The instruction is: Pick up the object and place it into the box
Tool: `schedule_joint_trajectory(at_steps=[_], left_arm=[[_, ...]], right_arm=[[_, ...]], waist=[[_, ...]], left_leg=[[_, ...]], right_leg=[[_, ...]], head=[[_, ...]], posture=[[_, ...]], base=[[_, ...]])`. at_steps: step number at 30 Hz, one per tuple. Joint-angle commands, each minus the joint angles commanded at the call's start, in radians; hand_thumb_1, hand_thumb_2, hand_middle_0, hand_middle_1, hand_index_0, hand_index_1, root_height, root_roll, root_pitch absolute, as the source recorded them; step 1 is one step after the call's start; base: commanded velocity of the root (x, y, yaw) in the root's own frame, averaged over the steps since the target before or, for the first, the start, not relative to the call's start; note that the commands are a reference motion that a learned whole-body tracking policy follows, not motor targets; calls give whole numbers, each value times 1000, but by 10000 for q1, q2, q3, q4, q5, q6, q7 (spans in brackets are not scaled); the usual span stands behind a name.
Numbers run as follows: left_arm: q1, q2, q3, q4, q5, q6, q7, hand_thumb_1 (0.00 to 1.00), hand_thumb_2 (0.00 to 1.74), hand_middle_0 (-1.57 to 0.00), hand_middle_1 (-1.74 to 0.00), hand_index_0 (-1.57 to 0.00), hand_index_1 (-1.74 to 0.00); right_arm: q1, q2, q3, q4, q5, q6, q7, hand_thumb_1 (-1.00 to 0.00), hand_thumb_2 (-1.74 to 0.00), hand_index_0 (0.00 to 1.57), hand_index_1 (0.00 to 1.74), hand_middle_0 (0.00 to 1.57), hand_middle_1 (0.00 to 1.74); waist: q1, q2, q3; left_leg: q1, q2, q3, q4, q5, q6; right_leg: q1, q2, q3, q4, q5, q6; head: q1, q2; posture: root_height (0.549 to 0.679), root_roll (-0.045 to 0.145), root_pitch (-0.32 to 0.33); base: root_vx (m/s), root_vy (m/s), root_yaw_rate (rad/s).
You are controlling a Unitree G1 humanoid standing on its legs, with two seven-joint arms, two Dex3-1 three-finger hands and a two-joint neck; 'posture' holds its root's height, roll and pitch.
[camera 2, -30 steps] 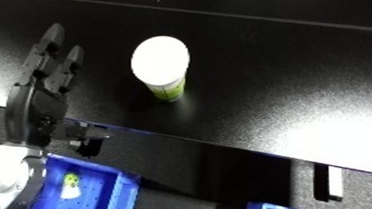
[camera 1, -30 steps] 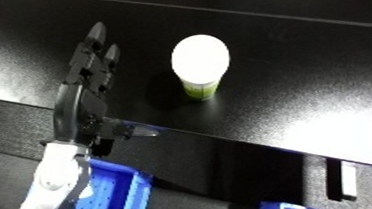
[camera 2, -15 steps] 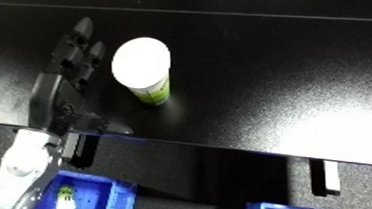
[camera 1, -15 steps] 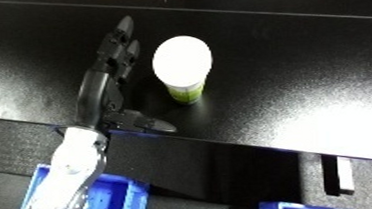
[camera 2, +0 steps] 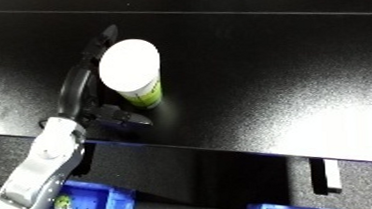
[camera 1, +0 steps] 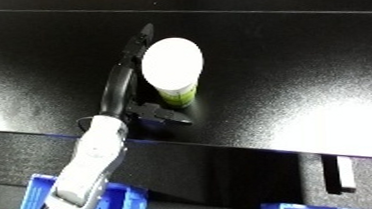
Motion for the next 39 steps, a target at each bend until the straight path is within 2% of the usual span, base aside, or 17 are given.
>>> schedule_joint_trajectory(at_steps=[12,15,20,25,29,33,39], left_arm=[[-495,-293,-112,815,-371,-219,-42,750,1305,-1178,-1305,-1178,-1305],[-449,-307,-69,730,-702,-117,-92,750,1305,-1178,-1305,-1178,-1305],[-122,-479,219,503,-2272,172,-221,750,1305,-1178,-1305,-1178,-1305],[440,-642,729,-138,-3613,-291,-1057,750,1305,-1178,-1305,-1178,-1305],[973,-454,1223,-1158,-3506,-943,-1319,750,1305,-1178,-1305,-1178,-1305],[1437,-110,1732,-2116,-3076,-1254,-1425,750,1305,-1178,-1305,-1178,-1305],[2074,420,2675,-3067,-2482,-1769,-842,750,1305,-1178,-1305,-1178,-1305]], right_arm=[[-65,103,134,-80,-8,-17,-78,0,0,0,0,0,0],[-38,139,139,-91,17,-30,-118,0,0,0,0,0,0],[-33,194,110,-103,82,-39,-205,0,0,0,0,0,0],[31,233,-17,-31,64,-55,-288,0,0,0,0,0,0],[262,207,-152,-23,173,-185,-335,0,0,0,0,0,0],[489,177,-288,-35,328,-362,-342,0,0,0,0,0,0],[786,122,-519,-82,512,-572,-317,0,0,0,0,0,0]], waist=[[-149,14,0],[-120,45,0],[-45,115,0],[90,245,0],[289,335,0],[524,377,0],[837,420,-12]], left_leg=[[28,18,54,4,-65,13],[74,1,25,-16,-66,12],[140,-46,-69,-76,-44,8],[226,-111,-189,-188,8,-15],[322,-200,-321,-369,75,-30],[342,-292,-467,-445,121,-40],[359,-390,-662,-558,222,-86]], right_leg=[[-27,3,62,3,-41,-28],[27,-14,47,12,-70,-43],[111,-37,-16,21,-121,-83],[212,-84,-69,38,-197,-152],[320,-150,-153,6,-256,-205],[394,-210,-276,20,-313,-247],[497,-281,-455,39,-396,-311]], head=[[-317,-22],[-288,-26],[-258,-89],[-229,-117],[-131,-110],[-58,-108],[-160,-102]], posture=[[630,23,-33],[630,23,-35],[631,26,-37],[632,30,-40],[633,35,-40],[633,39,-40],[634,45,-41]], base=[[7,10,-3],[11,-2,53],[3,-4,54],[2,3,81],[-6,-4,120],[-22,-28,126],[-34,-23,110]])
